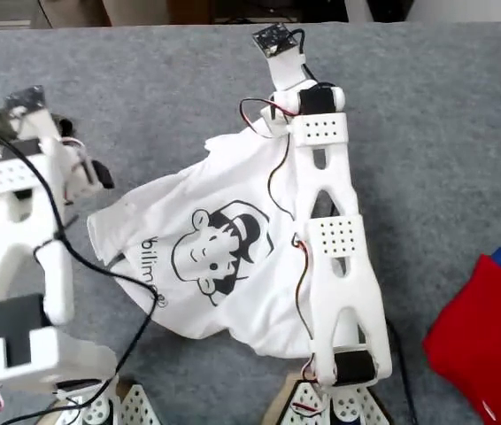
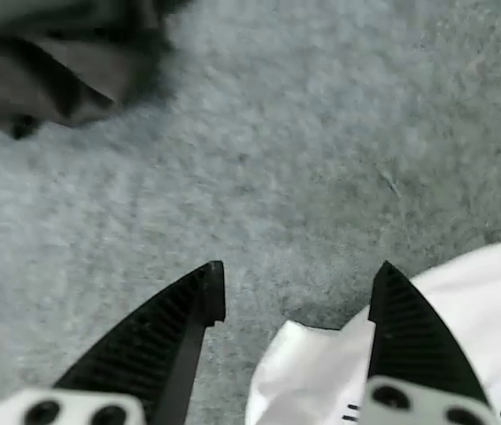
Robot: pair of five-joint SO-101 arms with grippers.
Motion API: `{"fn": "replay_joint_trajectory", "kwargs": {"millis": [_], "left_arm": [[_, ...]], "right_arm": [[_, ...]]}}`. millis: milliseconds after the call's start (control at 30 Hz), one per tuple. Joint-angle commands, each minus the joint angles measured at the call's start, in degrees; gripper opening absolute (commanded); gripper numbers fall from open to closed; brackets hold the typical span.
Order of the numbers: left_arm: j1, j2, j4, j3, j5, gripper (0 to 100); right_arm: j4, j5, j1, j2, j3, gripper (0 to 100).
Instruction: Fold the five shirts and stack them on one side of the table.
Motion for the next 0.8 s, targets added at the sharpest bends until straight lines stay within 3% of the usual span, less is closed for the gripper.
{"fn": "replay_joint_trajectory", "kwargs": {"millis": [0, 167, 467, 567, 767], "left_arm": [[-1.05, 1.8, 6.95, -11.08, -3.87, 27], [-0.97, 5.32, 16.7, -14.95, -17.32, 27], [-3.96, 10.24, 18.11, -18.02, -39.3, 27], [-3.87, 8.92, 18.81, -19.25, -43.08, 27], [-1.85, 6.64, 29.54, -22.95, -50.2, 27]], "right_arm": [[-1.49, -0.18, 1.63, -0.31, -2.68, 0.5], [-1.41, -0.18, 1.63, -0.31, -2.51, 0.5], [-1.23, -0.18, 1.45, -0.31, -2.42, 0.5], [-1.32, -0.18, 1.27, -0.31, -2.42, 0.5], [-1.41, -0.09, 1.19, -0.31, -2.33, 0.5]]}}
